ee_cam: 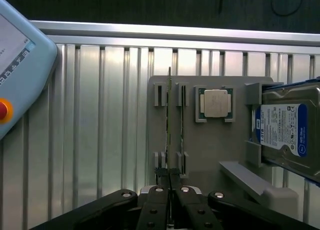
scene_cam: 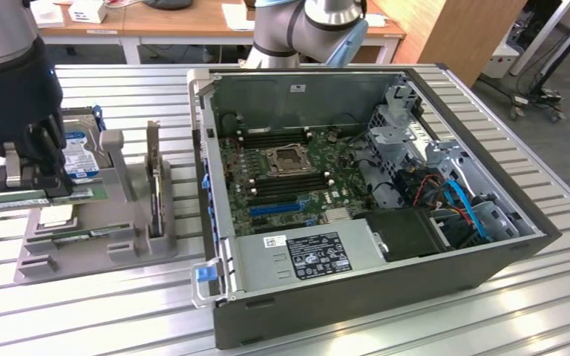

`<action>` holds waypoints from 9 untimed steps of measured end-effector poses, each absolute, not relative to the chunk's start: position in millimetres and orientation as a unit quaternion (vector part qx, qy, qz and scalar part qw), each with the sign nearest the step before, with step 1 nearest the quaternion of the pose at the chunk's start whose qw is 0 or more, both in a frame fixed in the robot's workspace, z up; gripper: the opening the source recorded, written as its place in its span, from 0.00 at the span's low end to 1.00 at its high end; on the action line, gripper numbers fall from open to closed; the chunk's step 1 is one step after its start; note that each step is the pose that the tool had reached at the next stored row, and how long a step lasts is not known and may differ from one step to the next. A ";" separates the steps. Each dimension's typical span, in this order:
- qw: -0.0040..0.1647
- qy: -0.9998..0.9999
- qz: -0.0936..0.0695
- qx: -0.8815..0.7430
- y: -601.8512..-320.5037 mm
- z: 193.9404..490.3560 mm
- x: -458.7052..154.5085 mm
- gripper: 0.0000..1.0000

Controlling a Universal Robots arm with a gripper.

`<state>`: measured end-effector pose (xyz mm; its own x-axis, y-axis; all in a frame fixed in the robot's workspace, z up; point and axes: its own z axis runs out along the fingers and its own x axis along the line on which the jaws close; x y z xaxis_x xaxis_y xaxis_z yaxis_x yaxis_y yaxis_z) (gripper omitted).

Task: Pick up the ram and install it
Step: 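Pick up the ram and move it above insertion slot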

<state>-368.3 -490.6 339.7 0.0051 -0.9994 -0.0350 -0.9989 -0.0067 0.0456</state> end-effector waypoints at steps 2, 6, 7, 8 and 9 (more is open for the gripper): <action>0.004 -0.705 -0.028 0.709 -490.6 342.6 -368.3 0.11; 0.004 -0.705 -0.028 0.709 -490.6 348.8 -368.3 0.11; 0.004 -0.705 -0.028 0.709 -490.6 350.7 -368.3 0.11; 0.004 -0.705 -0.028 0.709 -490.6 352.4 -368.3 0.11; 0.004 -0.705 -0.029 0.709 -490.6 354.2 -368.3 0.11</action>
<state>-368.3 -490.6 354.2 0.0051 -0.9994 -0.0351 -0.9989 -0.0067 0.0456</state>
